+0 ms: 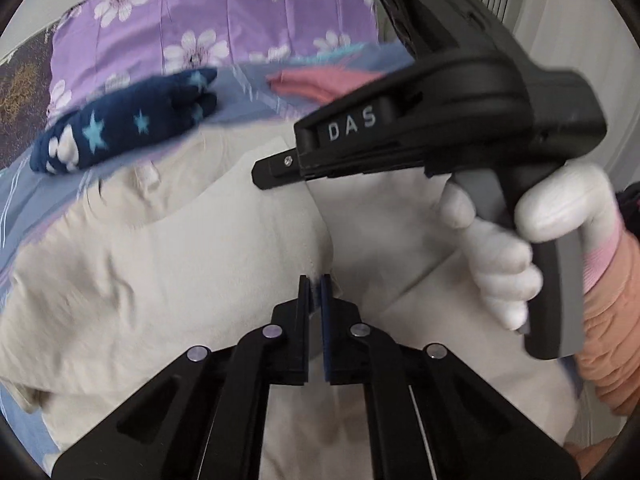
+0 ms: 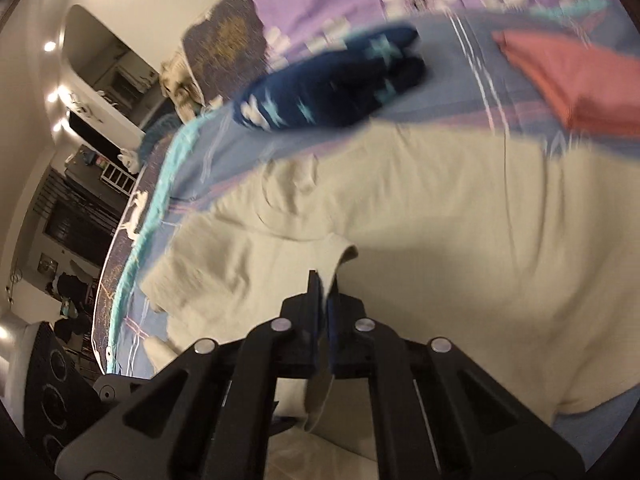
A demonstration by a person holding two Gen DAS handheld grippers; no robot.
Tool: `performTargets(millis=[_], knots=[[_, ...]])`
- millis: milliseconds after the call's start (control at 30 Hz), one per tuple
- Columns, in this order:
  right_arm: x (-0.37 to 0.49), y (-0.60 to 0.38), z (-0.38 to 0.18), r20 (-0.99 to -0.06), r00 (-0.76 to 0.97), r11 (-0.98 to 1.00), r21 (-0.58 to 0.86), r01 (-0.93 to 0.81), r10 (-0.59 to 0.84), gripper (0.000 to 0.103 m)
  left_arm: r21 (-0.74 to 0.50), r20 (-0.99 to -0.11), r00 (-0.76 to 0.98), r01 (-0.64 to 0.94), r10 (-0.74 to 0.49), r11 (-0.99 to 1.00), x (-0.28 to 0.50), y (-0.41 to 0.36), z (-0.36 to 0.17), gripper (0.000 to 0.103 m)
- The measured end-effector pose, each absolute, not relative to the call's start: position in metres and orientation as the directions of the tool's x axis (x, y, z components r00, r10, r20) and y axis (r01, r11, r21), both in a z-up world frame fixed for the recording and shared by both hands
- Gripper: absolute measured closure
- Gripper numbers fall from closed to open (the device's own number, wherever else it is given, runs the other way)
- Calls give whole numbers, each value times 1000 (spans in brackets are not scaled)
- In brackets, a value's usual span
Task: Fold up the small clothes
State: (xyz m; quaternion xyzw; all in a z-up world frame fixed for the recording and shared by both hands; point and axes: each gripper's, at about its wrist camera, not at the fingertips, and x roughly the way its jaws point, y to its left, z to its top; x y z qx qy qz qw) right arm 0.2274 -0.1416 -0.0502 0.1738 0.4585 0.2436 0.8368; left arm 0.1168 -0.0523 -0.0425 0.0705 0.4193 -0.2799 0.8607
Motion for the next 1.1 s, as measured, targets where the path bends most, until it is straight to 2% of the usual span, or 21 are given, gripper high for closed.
performTargets(millis=[100, 167, 333, 400, 433, 467, 500, 567, 600, 667, 800, 867, 900, 933, 1000, 1033, 1100], knots=[[229, -155, -14, -655, 533, 842, 463, -277, 536, 100, -196, -702, 489, 566, -518, 801, 120, -62, -10, 102], [229, -167, 2, -644, 575, 861, 425, -279, 504, 100, -200, -676, 499, 583, -542, 788, 121, -78, 2, 102], [242, -200, -14, -713, 616, 941, 292, -172, 334, 99, -209, -689, 471, 599, -551, 773, 133, -113, -11, 101], [247, -214, -38, -757, 592, 958, 264, -107, 275, 92, -219, -711, 457, 579, -535, 785, 137, -112, -23, 100], [249, -221, -49, -775, 568, 956, 283, -81, 277, 79, -224, -724, 452, 561, -521, 797, 138, -106, -29, 97], [248, -233, -64, -786, 539, 943, 329, -50, 302, 75, -227, -732, 455, 538, -506, 812, 138, -96, -33, 92], [247, -237, -70, -788, 529, 936, 350, -37, 315, 75, -227, -734, 463, 521, -496, 823, 137, -87, -35, 88], [241, -244, -82, -784, 510, 919, 391, -39, 355, 73, -212, -738, 499, 466, -453, 859, 132, -55, -37, 77], [236, -243, -84, -780, 504, 914, 404, -47, 371, 72, -191, -742, 528, 426, -414, 884, 129, -33, -38, 75], [229, -240, -88, -770, 497, 904, 422, -72, 399, 69, -152, -749, 567, 357, -343, 922, 126, -2, -41, 63], [219, -219, -86, -762, 477, 894, 424, -142, 437, 68, -84, -760, 629, 156, -164, 984, 113, 80, -48, 60], [222, -205, -92, -795, 460, 917, 375, -139, 395, 59, -82, -761, 644, 23, -77, 996, 106, 127, -52, 54], [225, -201, -97, -809, 450, 924, 361, -128, 378, 58, -87, -761, 646, -19, -54, 996, 103, 142, -52, 53], [229, -196, -103, -821, 444, 931, 345, -116, 359, 60, -100, -762, 647, -83, -22, 992, 99, 164, -54, 53], [229, -190, -101, -828, 467, 950, 291, -113, 309, 93, -147, -760, 650, -168, -2, 975, 92, 200, -55, 53], [227, -188, -95, -812, 465, 935, 330, -130, 352, 102, -167, -757, 654, -186, -5, 968, 89, 211, -56, 53], [218, -193, -79, -777, 503, 922, 363, -134, 379, 102, -220, -747, 664, -210, -26, 953, 83, 233, -56, 53]])
